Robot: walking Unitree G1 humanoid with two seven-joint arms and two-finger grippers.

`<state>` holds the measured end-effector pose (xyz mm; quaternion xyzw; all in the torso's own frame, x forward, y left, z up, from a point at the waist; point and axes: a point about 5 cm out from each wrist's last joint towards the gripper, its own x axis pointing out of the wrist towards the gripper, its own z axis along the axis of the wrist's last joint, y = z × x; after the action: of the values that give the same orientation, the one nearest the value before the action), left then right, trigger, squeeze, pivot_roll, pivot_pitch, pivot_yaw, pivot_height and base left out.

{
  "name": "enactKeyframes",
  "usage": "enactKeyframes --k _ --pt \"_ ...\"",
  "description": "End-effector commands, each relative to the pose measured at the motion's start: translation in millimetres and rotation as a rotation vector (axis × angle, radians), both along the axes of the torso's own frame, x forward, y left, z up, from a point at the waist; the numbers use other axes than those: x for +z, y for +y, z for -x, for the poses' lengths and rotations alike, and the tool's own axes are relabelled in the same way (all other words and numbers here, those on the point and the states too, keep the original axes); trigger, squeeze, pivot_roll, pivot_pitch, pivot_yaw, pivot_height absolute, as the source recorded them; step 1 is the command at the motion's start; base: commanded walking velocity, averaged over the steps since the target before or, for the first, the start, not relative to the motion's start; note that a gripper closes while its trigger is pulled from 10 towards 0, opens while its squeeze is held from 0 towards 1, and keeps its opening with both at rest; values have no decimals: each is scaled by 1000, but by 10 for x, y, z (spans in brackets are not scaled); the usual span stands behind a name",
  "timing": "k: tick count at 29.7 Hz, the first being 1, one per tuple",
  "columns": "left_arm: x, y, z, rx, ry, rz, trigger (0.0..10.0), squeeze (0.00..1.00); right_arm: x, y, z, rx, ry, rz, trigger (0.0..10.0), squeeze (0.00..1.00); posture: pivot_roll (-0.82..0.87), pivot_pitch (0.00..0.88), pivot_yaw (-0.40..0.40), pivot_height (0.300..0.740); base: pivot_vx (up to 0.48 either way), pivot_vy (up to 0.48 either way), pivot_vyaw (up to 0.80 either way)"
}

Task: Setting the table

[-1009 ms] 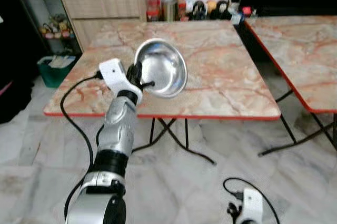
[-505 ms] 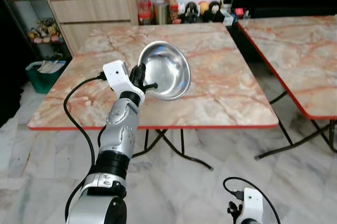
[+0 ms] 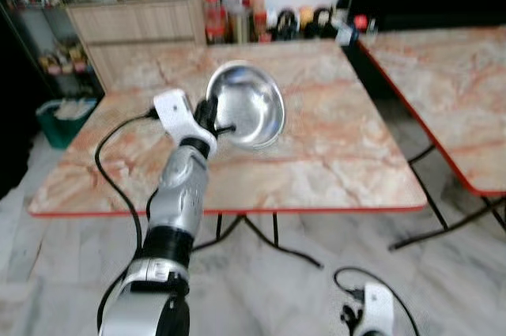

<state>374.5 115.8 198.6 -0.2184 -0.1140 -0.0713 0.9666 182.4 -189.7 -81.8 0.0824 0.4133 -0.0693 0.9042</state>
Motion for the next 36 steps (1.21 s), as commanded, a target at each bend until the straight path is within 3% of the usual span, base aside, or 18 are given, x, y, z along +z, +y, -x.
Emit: enactKeyframes --k 1,7,12,17,21,22,26,30,36 --pt "6 154 -7 51 1 2 10000 0 12 98 -49 9 -12 -21 10000 0 -28 0 5 736 334 0 0" --pt "-2 184 -3 67 10 22 10000 0 4 101 -32 9 -7 -22 10000 0 -19 0 1 736 331 0 0" --pt "-165 158 -21 44 115 104 10000 0 2 122 -35 9 -5 -28 10000 0 -21 0 3 736 176 0 0" --pt "-355 240 -21 86 209 213 10000 0 6 117 -43 8 -6 -28 10000 0 -25 0 -1 736 0 0 0" --pt "-469 336 -23 143 282 353 10000 0 11 101 -50 12 -7 -23 10000 0 -28 0 -4 736 0 0 0" --pt "-496 341 -31 140 310 421 10000 0 13 91 -54 12 -7 -22 10000 0 -27 0 -5 736 0 0 0" --pt "-507 342 -39 137 323 451 10000 0 15 87 -57 12 -8 -21 10000 0 -27 0 -5 736 0 0 0" --pt "-635 315 -44 140 426 559 10000 0 24 87 -75 17 -12 -19 10000 0 -29 0 -3 736 0 0 0" --pt "-714 200 -21 79 496 537 10000 0 25 100 -80 17 -13 -23 10000 0 -24 0 -7 736 0 0 0"
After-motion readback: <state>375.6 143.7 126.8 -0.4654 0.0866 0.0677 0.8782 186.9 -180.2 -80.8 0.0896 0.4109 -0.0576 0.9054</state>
